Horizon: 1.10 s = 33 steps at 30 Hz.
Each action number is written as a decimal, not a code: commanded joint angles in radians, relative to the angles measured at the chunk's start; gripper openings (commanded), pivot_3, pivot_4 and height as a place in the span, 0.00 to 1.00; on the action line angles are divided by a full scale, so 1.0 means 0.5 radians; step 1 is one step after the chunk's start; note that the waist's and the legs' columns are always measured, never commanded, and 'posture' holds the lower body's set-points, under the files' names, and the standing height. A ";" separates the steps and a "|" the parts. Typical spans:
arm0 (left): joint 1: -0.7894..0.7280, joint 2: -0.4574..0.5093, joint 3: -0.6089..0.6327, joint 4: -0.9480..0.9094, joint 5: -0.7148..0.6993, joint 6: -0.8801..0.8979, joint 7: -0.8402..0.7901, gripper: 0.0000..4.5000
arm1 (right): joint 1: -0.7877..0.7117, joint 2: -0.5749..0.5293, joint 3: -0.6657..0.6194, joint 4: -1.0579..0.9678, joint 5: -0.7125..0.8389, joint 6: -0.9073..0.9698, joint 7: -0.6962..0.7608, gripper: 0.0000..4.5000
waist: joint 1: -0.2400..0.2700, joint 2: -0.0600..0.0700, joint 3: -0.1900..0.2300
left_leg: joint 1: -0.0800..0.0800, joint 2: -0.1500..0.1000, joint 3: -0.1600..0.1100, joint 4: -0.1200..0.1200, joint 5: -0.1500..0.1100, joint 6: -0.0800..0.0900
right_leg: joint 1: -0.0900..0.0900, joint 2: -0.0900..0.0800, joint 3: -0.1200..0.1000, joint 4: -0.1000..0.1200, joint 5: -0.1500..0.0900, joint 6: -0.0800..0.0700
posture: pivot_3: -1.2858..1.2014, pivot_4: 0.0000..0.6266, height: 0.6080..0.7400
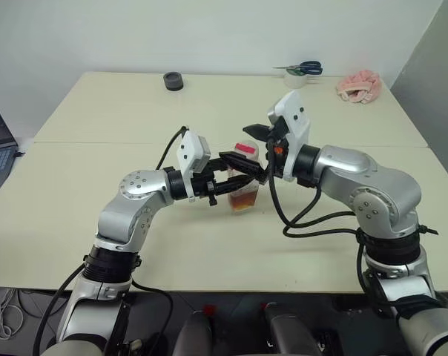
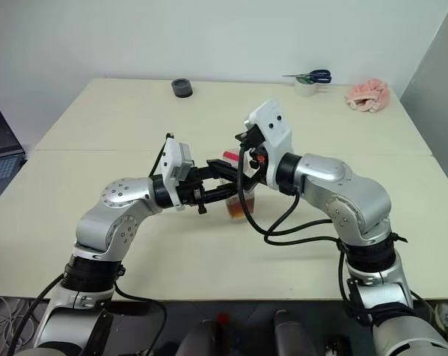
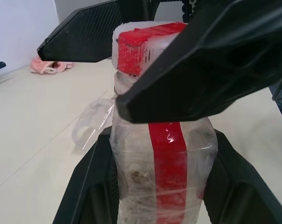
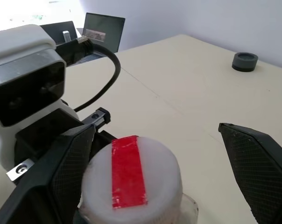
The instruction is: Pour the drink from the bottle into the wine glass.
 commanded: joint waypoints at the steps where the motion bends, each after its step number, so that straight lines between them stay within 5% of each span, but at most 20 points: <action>1: -0.028 0.003 0.051 -0.065 -0.012 -0.046 0.018 0.42 | -0.040 0.016 -0.063 -0.015 0.009 -0.052 0.020 1.00 | 0.000 0.000 0.000 | 0.000 0.000 0.000 0.000 0.000 0.000 | 0.000 0.000 0.000 0.000 0.000 0.000 | 0.52 0.24 1.00; 19: -0.033 0.006 0.045 -0.057 -0.004 -0.056 0.031 0.42 | 0.076 -0.096 -0.173 -0.073 0.176 -0.049 0.302 1.00 | -0.001 0.000 0.000 | 0.000 0.000 0.000 0.000 0.000 0.000 | 0.000 0.000 0.000 0.000 0.000 0.000 | 0.52 0.24 1.00; 33: -0.035 0.009 0.048 -0.055 -0.003 -0.053 0.034 0.42 | 0.027 -0.093 -0.148 -0.069 0.067 -0.092 0.208 0.96 | -0.001 0.000 0.000 | 0.000 0.000 0.000 0.000 0.000 0.000 | 0.000 0.000 0.000 0.000 0.000 0.000 | 0.52 0.24 1.00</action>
